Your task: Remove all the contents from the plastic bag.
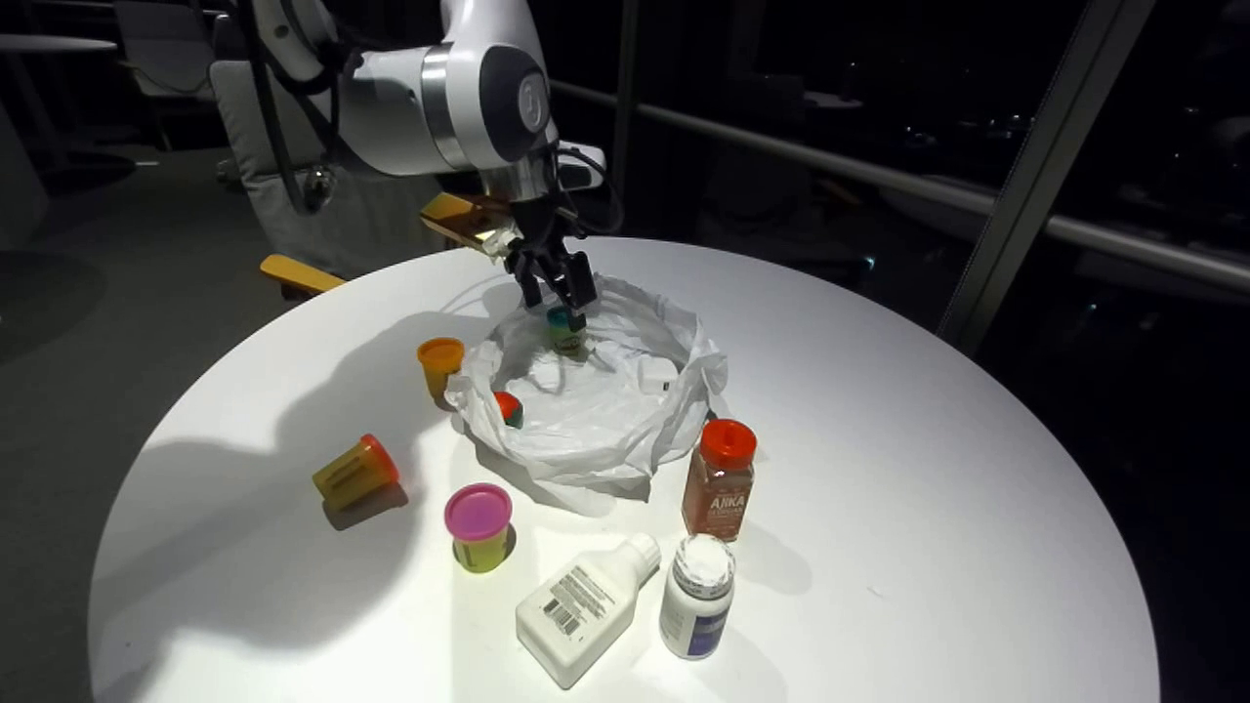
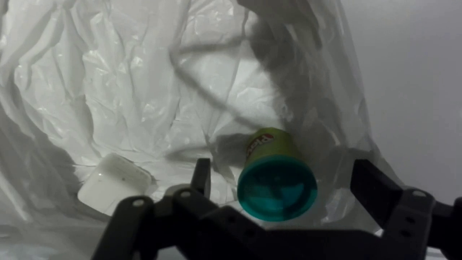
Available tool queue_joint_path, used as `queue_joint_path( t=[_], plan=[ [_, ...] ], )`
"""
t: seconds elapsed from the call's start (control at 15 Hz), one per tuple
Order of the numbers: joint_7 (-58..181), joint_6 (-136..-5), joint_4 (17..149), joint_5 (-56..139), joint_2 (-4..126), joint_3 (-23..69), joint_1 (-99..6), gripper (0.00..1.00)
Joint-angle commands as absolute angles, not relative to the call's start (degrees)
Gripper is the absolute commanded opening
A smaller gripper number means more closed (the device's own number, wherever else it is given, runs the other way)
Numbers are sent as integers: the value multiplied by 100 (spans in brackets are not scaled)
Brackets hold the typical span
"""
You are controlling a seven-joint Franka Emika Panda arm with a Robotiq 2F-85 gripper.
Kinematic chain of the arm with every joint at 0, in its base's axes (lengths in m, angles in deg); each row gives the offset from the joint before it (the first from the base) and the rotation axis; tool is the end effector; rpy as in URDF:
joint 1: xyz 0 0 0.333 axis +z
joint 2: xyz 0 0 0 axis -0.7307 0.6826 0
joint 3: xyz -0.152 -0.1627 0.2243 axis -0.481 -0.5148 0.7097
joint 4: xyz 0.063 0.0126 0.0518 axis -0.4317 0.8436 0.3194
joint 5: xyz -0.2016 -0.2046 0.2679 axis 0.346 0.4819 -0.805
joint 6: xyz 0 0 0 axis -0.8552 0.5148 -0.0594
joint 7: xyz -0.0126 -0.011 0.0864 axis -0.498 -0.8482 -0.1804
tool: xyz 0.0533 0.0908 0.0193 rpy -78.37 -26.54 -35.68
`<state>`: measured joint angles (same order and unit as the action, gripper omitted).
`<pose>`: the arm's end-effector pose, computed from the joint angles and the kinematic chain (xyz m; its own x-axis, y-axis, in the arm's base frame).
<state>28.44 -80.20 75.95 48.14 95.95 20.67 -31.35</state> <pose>0.7108 0.1322 0.1517 0.9298 -0.2995 0.2139 -0.3237 -0.9421 0.0878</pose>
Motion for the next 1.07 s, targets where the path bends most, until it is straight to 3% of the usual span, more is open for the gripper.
queue_joint_path(
  t=[0.0,0.53,1.0],
  plan=[
    [3276,-7799,6800,4547,10120,2171,-3268,100],
    [3135,-8108,6905,4432,10001,1910,-3243,100],
    [3600,-8204,6949,4059,10065,2307,-3495,100]
  ],
)
